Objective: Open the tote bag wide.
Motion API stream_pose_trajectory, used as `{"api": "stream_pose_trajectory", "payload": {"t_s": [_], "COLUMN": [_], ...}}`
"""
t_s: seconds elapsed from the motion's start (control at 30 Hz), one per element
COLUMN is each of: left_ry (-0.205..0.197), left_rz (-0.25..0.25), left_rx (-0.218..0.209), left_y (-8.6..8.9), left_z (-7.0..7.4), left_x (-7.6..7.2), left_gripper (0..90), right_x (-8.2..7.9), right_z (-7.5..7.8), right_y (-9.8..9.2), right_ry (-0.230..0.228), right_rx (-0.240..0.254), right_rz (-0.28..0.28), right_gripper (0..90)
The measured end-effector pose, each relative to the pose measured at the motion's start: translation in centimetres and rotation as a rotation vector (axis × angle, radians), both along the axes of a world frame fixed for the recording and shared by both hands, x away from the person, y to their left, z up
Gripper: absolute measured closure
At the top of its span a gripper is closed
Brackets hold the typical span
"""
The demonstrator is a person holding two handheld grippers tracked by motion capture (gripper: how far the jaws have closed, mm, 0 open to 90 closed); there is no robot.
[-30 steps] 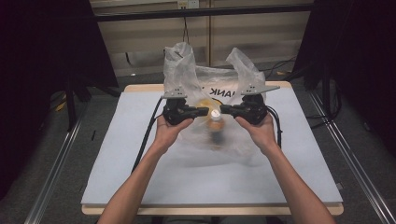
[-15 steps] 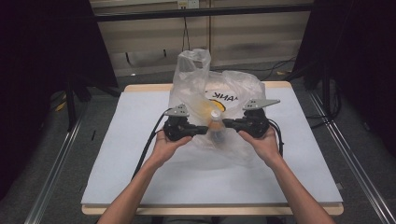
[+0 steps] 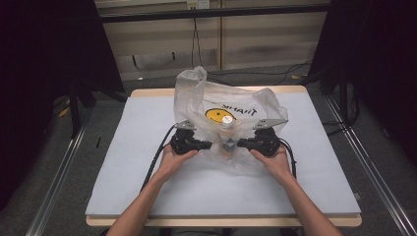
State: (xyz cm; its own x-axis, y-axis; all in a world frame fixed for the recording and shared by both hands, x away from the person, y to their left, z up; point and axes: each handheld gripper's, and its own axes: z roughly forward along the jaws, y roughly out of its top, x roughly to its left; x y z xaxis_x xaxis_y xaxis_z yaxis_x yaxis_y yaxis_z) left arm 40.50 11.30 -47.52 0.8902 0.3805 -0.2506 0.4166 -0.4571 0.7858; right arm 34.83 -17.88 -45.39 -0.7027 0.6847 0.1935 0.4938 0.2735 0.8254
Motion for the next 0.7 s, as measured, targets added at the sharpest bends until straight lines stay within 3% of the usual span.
{"api": "stream_pose_trajectory", "payload": {"t_s": [0.1, 0.23, 0.3, 0.4, 0.53, 0.7], "left_ry": [0.014, 0.036, 0.053, 0.040, 0.036, 0.000], "left_rz": [-0.012, -0.013, -0.011, -0.009, -0.009, -0.003], "left_rx": [0.044, 0.082, 0.075, 0.066, 0.042, -0.009], "left_y": [0.0, 0.0, 0.2, 0.3, 0.7, 1.3], "left_z": [-0.7, -1.6, -1.7, -1.7, -1.3, 0.3], "left_x": [0.2, 0.3, 0.2, 0.0, -0.3, -1.2], "left_gripper": [90.0, 90.0, 90.0, 90.0, 90.0, 90.0], "right_x": [0.2, 0.2, 0.2, 0.2, 0.0, -0.9], "right_z": [-1.3, -2.4, -2.8, -3.5, -3.3, -0.9], "right_y": [0.0, 0.1, 0.0, -0.2, -0.5, -1.1], "right_ry": [0.035, 0.051, 0.080, 0.108, 0.095, 0.030], "right_rx": [-0.012, -0.077, -0.102, -0.129, -0.119, -0.047], "right_rz": [-0.003, 0.009, 0.000, -0.009, -0.008, 0.000], "right_gripper": [90.0, 90.0, 90.0, 90.0, 90.0, 90.0]}}
